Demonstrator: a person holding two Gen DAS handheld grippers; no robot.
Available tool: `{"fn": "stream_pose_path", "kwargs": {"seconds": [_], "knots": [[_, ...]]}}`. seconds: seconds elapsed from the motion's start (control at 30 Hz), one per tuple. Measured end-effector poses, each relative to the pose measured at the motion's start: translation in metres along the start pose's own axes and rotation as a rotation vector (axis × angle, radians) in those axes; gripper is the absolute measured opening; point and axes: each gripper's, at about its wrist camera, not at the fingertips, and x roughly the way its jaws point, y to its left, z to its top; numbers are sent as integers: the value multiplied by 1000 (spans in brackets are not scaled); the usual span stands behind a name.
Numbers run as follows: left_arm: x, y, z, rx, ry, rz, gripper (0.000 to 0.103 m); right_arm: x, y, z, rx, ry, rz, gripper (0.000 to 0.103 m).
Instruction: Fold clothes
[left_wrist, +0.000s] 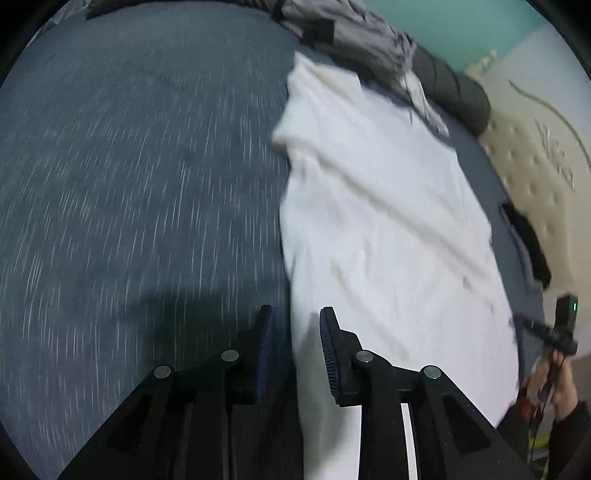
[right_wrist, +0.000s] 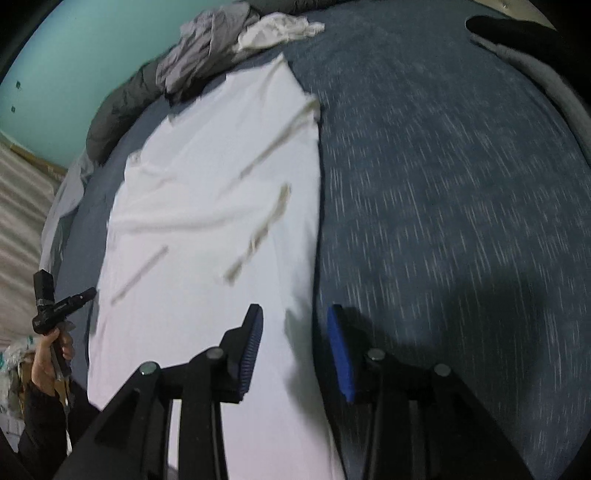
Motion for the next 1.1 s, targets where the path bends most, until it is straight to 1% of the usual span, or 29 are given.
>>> {"fn": "stream_pose_path", "kwargs": {"seconds": [0.07,0.13,0.2,0.27,0.37,0.5,0.7,0.8,0.87,0.9,0.93,0.97,1.0,1.03,1.1], "knots": [[-8,1,-18,12,29,19,27,-4,-2,-14,-11,18,-4,37],[-19,3,-38,10,50,16,28,-8,-4,-28,-24,36,0,40],[-26,4,-56,9,70,20,30,-12,-6,-42,-39,51,2,41],[-34,5,-73,9,89,24,31,-17,-9,-53,-49,55,0,41],[-42,2,-96,17,120,18,32,-24,-16,-66,-35,50,19,41],[-48,-5,-119,19,147,3,36,-32,-22,-78,-26,41,38,41],[-46,-8,-144,26,178,2,37,-38,-24,-94,-25,40,62,41],[-44,-7,-151,29,177,-1,37,-37,-23,-103,-42,49,57,41],[-43,-6,-155,29,174,-4,37,-36,-21,-108,-59,50,45,37],[-43,-5,-156,29,171,-4,36,-36,-20,-110,-67,49,38,27],[-43,-5,-157,31,167,-3,34,-36,-19,-111,-74,52,38,11],[-44,-5,-158,35,164,-1,23,-36,-17,-112,-82,52,34,7],[-45,-7,-159,42,162,-3,7,-37,-16,-112,-88,48,28,6],[-48,-12,-159,49,157,-4,4,-38,-15,-113,-94,45,23,5],[-55,-19,-159,67,146,-7,3,-44,-13,-111,-94,27,28,3]]}}
